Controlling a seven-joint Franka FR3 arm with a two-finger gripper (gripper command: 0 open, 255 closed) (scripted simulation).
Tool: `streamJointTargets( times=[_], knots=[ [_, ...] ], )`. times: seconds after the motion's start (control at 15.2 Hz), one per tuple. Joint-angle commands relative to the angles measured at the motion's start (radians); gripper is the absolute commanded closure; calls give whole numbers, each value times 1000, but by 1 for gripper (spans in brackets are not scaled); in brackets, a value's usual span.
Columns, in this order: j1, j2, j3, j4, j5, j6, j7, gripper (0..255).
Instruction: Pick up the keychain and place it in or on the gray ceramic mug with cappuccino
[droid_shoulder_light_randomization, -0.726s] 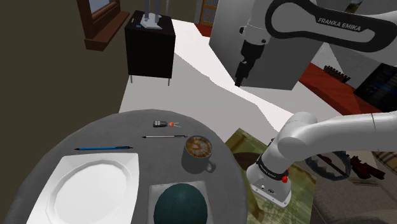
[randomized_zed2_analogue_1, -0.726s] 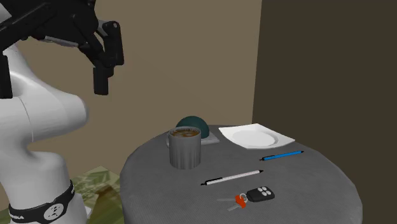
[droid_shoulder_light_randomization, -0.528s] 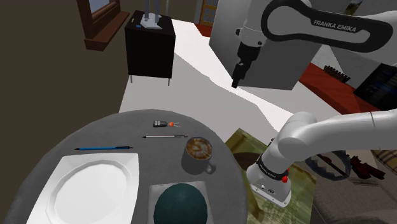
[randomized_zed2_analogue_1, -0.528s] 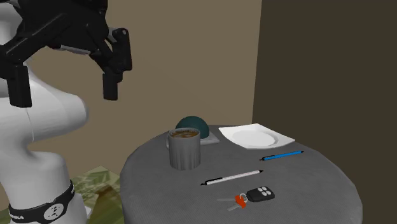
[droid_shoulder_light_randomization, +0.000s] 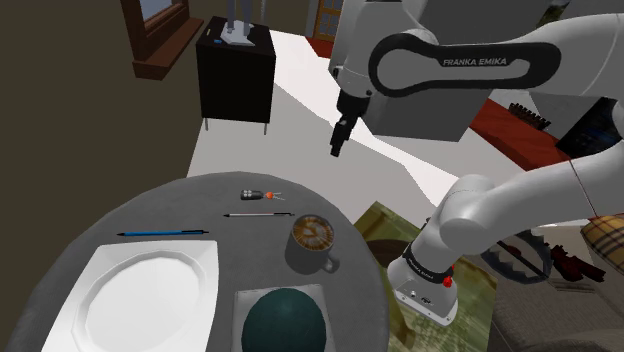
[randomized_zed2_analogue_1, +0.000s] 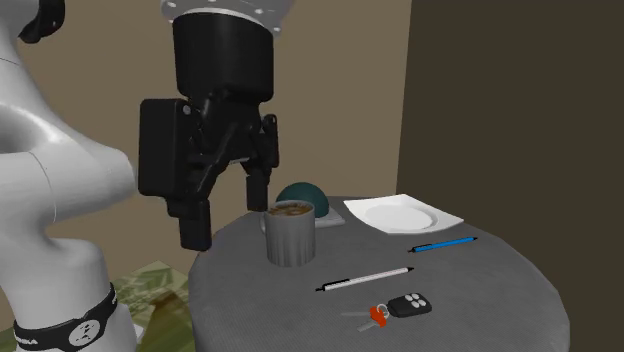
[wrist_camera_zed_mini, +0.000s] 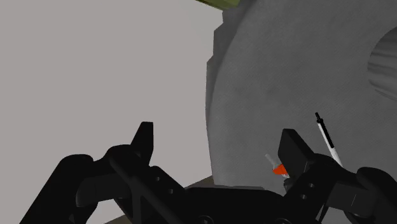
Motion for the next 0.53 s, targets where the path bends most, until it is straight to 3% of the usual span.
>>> streamJointTargets(
  times=[0.0,0.46],
  knots=[
    [17,60,16,1,11,70,-5,0],
    [71,267,78,27,34,282,-15,0]
  ],
)
